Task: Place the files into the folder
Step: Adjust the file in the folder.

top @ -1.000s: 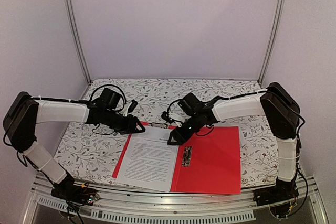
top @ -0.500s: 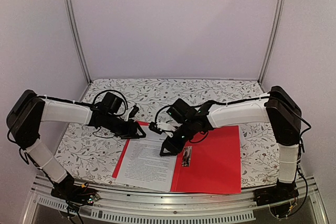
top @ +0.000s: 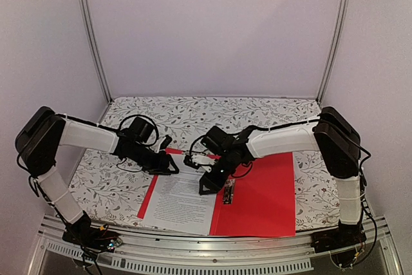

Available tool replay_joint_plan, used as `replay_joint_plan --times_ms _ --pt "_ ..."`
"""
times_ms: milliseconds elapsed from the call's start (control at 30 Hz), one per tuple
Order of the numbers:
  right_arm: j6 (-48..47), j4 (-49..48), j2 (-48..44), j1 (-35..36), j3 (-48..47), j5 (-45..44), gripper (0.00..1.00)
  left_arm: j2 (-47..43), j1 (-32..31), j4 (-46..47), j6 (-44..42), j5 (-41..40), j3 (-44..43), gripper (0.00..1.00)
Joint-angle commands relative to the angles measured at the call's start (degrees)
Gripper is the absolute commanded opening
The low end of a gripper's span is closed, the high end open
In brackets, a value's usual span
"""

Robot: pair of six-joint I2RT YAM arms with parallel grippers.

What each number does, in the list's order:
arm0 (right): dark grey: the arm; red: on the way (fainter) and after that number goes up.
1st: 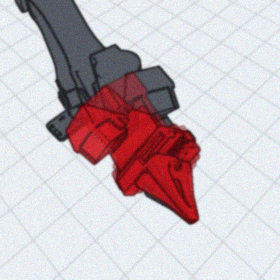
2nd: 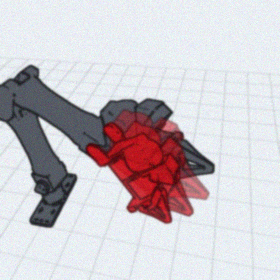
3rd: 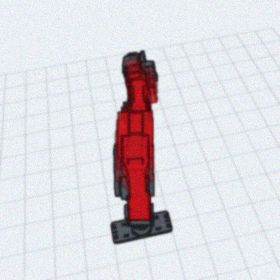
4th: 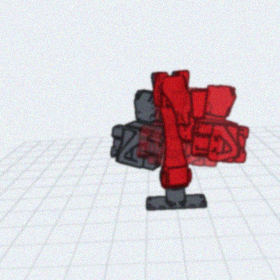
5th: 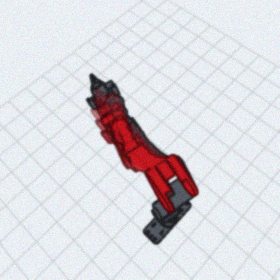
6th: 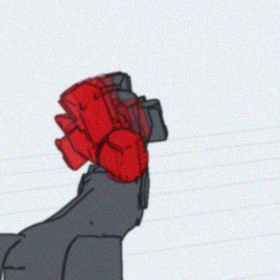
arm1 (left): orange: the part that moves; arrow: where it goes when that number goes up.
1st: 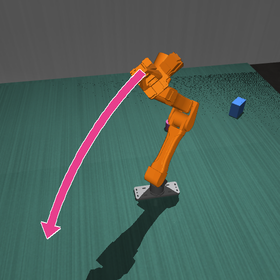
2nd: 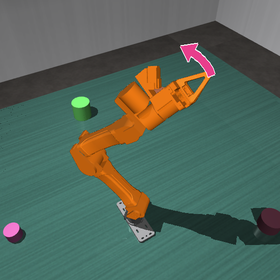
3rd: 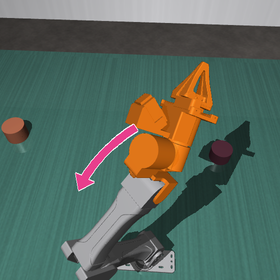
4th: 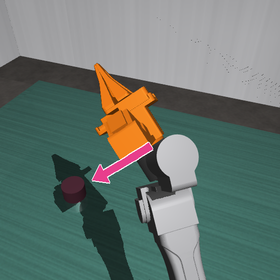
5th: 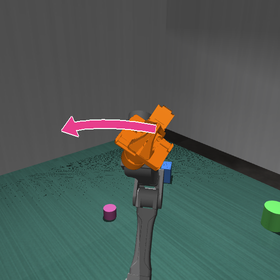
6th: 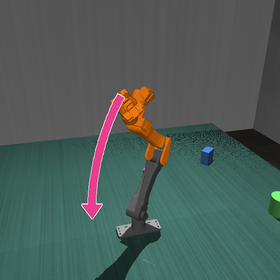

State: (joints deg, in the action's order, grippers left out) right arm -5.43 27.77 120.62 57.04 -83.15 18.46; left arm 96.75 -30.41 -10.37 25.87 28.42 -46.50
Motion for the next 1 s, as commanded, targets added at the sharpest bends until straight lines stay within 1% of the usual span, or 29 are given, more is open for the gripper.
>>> replay_joint_plan --times_ms 0,167,467,733,967 --pt "-0.38 3.6 2.7 -0.13 -2.97 -3.64 0.45 1.36 0.09 -0.86 -1.6 -1.3 -2.06 0.47" --pt "-0.22 4.68 4.24 -0.22 -4.65 -4.97 0.45 2.19 0.09 -0.92 -1.74 -1.98 -3.25 0.47" --pt "0.93 4.44 4.89 -0.21 -5.97 -4.57 0.45 3.82 -0.07 -0.88 -1.95 -2.94 -6.14 0.47" --pt "3.22 2.98 3.75 -0.19 -5.28 -3.74 0.46 5.33 -0.09 -1.25 -2.26 -4.39 -8.25 0.47" --pt "3.08 2.0 1.47 -0.19 -4.39 -2.63 0.49 7.18 -0.08 -4.35 -4.72 -6.14 -11.14 0.47"
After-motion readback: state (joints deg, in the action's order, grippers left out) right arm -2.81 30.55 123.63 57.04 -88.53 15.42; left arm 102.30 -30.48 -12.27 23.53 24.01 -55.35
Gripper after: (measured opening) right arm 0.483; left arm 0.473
